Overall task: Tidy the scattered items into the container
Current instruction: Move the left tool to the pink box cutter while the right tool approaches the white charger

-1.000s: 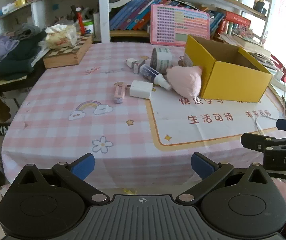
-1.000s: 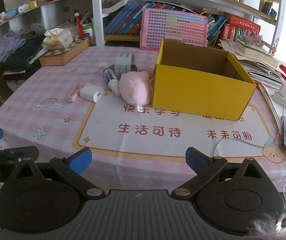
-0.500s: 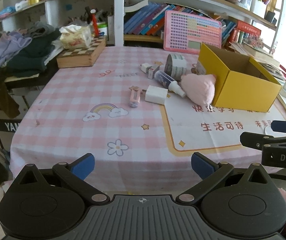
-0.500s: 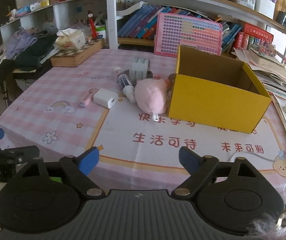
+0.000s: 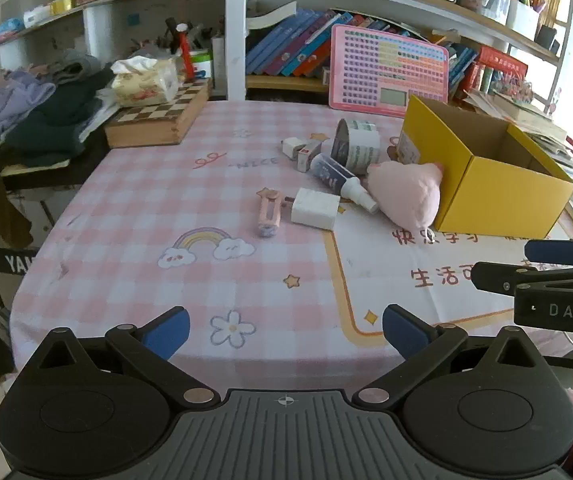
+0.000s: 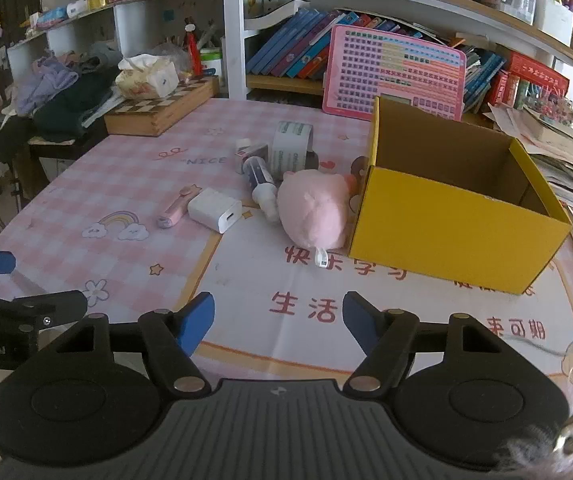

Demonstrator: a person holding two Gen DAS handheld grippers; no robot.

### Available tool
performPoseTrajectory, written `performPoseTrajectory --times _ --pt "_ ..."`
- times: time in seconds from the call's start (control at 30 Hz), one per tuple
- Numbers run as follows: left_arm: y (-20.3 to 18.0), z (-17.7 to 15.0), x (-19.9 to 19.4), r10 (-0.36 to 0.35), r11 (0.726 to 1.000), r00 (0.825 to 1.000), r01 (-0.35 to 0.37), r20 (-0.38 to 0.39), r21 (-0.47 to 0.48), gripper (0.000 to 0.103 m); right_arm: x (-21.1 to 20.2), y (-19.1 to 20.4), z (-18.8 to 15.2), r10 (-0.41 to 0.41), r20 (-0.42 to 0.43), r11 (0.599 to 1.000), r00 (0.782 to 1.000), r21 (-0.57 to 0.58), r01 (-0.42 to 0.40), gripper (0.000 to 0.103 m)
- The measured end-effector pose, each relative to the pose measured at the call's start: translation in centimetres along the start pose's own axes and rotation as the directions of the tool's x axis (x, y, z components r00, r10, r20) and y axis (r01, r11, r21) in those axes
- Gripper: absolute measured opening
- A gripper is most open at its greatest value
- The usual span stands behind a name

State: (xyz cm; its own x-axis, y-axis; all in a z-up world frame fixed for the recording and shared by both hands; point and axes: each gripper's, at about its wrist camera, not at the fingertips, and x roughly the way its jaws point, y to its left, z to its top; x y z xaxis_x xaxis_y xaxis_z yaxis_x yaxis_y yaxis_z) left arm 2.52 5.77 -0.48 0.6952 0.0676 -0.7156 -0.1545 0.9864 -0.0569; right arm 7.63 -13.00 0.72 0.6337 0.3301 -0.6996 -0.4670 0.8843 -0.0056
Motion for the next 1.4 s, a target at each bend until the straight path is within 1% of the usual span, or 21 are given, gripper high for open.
performPoseTrajectory --times 0.17,0.3,0.37,0.5,0.57,0.63,0.77,0.83,0.9,0.93,1.03,1.07,1.13,1.23,1.4 --pt "-0.3 0.9 1.7 -0.022 1.0 1.0 0.022 -0.02 0.002 0.102 1.4 -0.5 0.7 0.0 -0.02 1.0 1.0 -0.001 0.0 0.067" --pt "-0.3 1.6 2.9 -0.024 1.0 1.0 0.024 -0.02 0.004 0.102 2.7 -0.9 1.5 0.007 -0.032 1.0 0.999 -0.001 -0.007 0.062" --pt "-0.2 2.0 3.5 -0.026 1.0 0.999 0.026 -0.022 0.006 0.098 3.4 -0.9 1.9 0.013 -0.04 1.0 0.999 -0.004 -0.013 0.06" --pt "-0.1 2.7 5.0 -0.031 0.999 0.999 0.031 -0.034 0.009 0.095 5.0 -1.1 2.7 0.024 -0.059 1.0 0.998 -0.014 -0.025 0.059" --pt "-0.1 3.0 5.6 -0.028 1.0 0.999 0.028 -0.037 0.012 0.088 5.7 -1.1 3.0 0.029 -0.07 0.999 0.997 -0.019 -0.03 0.058" --pt "-0.1 3.3 6.3 -0.024 1.0 0.999 0.024 -0.04 0.016 0.086 6.4 -1.1 3.3 0.034 -0.08 0.999 0.996 -0.024 -0.036 0.057" --pt "0.1 4.1 7.7 -0.012 1.0 0.999 0.013 -0.046 0.013 0.086 7.8 -1.4 3.9 0.046 -0.096 0.998 0.994 -0.028 -0.049 0.054" --pt "0.3 4.5 8.4 0.0 1.0 0.999 0.001 -0.049 0.01 0.086 8.3 -1.6 4.2 0.065 -0.1 0.997 0.993 -0.028 -0.068 0.052" --pt "0.5 4.7 9.1 0.017 1.0 0.999 -0.016 -0.048 0.014 0.085 8.7 -1.4 4.6 0.099 -0.095 0.994 0.991 -0.039 -0.103 0.051" --pt "0.7 4.9 9.5 0.03 0.999 0.998 -0.029 -0.051 0.02 0.083 8.9 -1.2 4.8 0.117 -0.091 0.991 0.989 -0.049 -0.121 0.05" --pt "1.3 5.3 10.6 0.068 0.997 0.996 -0.067 -0.059 0.027 0.072 9.5 -0.4 5.4 0.17 -0.084 0.98 0.982 -0.092 -0.178 0.048" --pt "1.6 5.4 10.9 0.071 0.997 0.996 -0.07 -0.062 0.024 0.068 9.7 0.0 5.6 0.185 -0.085 0.975 0.979 -0.106 -0.194 0.048" --pt "2.1 5.9 11.4 0.067 0.998 0.996 -0.065 -0.059 0.024 0.065 10.2 0.6 6.0 0.21 -0.086 0.966 0.974 -0.137 -0.22 0.047" --pt "2.9 6.8 12.0 0.049 0.999 0.996 -0.049 -0.071 0.008 0.065 11.4 1.1 6.7 0.238 -0.099 0.955 0.966 -0.155 -0.252 0.047" --pt "4.4 8.0 12.3 0.04 0.998 0.997 -0.042 -0.073 -0.036 0.065 14.3 1.8 8.0 0.253 -0.147 0.947 0.956 -0.162 -0.276 0.047"
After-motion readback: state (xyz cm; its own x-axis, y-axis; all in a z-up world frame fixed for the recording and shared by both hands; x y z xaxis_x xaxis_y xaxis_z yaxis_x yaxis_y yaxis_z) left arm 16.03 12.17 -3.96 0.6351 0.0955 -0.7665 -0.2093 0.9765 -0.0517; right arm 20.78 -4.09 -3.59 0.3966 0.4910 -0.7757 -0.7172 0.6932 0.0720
